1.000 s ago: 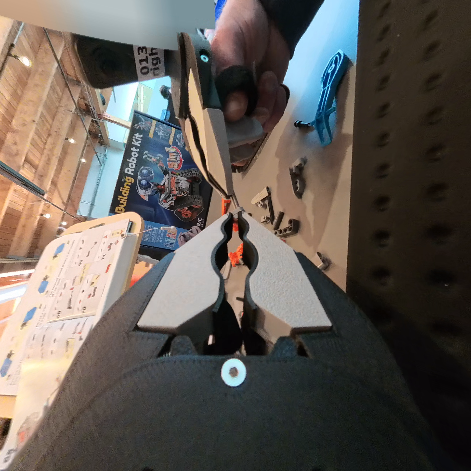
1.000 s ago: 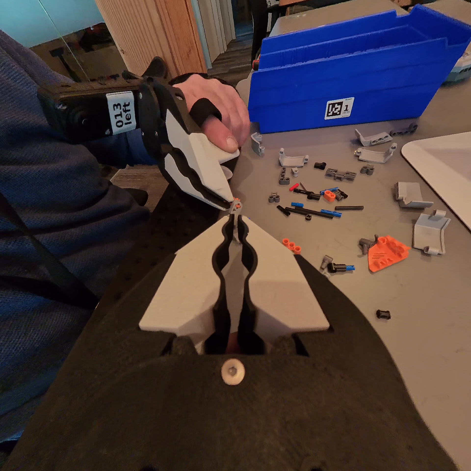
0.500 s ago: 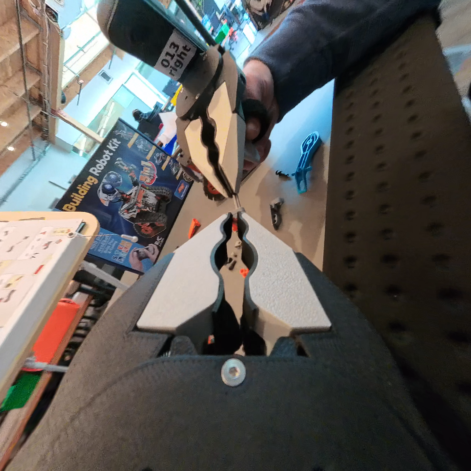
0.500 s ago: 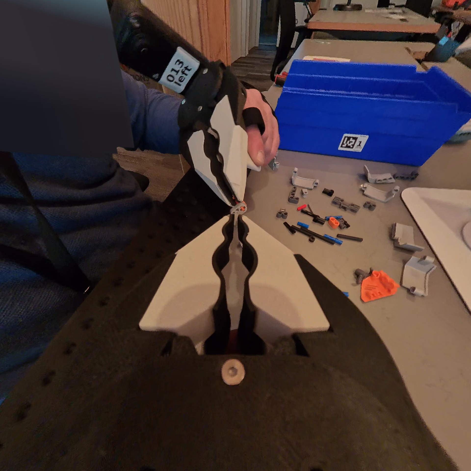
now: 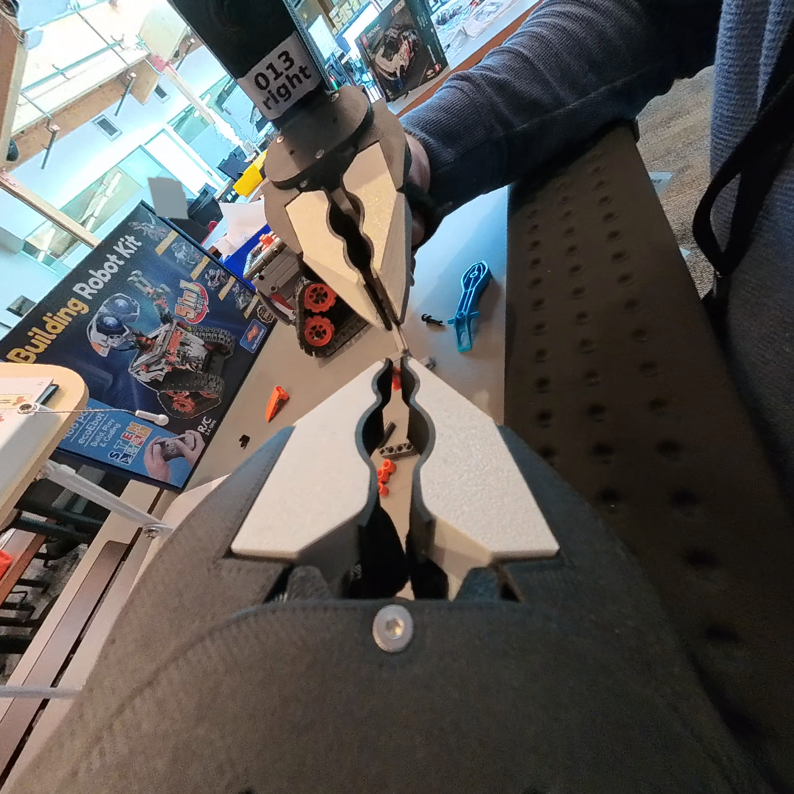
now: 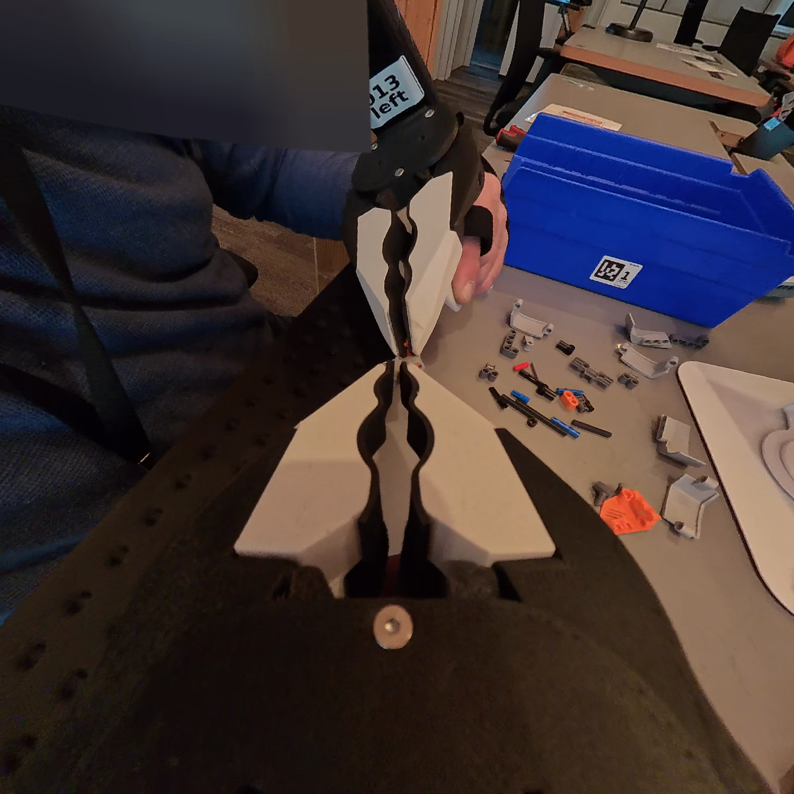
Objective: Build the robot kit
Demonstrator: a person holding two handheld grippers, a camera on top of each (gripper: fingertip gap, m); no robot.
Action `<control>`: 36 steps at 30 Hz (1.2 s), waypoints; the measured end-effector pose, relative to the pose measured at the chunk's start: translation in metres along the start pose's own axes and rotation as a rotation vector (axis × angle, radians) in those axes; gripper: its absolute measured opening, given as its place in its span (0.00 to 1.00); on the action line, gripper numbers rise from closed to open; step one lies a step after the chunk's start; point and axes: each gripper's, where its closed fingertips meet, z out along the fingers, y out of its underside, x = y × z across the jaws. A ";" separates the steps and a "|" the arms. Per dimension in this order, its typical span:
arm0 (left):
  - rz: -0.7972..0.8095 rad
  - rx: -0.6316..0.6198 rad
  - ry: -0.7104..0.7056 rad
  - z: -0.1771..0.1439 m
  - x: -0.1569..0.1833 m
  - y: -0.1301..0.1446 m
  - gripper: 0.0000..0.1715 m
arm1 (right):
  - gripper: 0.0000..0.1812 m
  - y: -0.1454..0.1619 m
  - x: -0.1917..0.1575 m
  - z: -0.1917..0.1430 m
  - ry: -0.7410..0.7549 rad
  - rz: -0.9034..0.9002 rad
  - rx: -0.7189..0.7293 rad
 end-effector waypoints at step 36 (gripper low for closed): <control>-0.072 0.088 0.092 -0.002 0.016 -0.014 0.01 | 0.00 0.007 -0.018 0.005 -0.062 -0.096 -0.030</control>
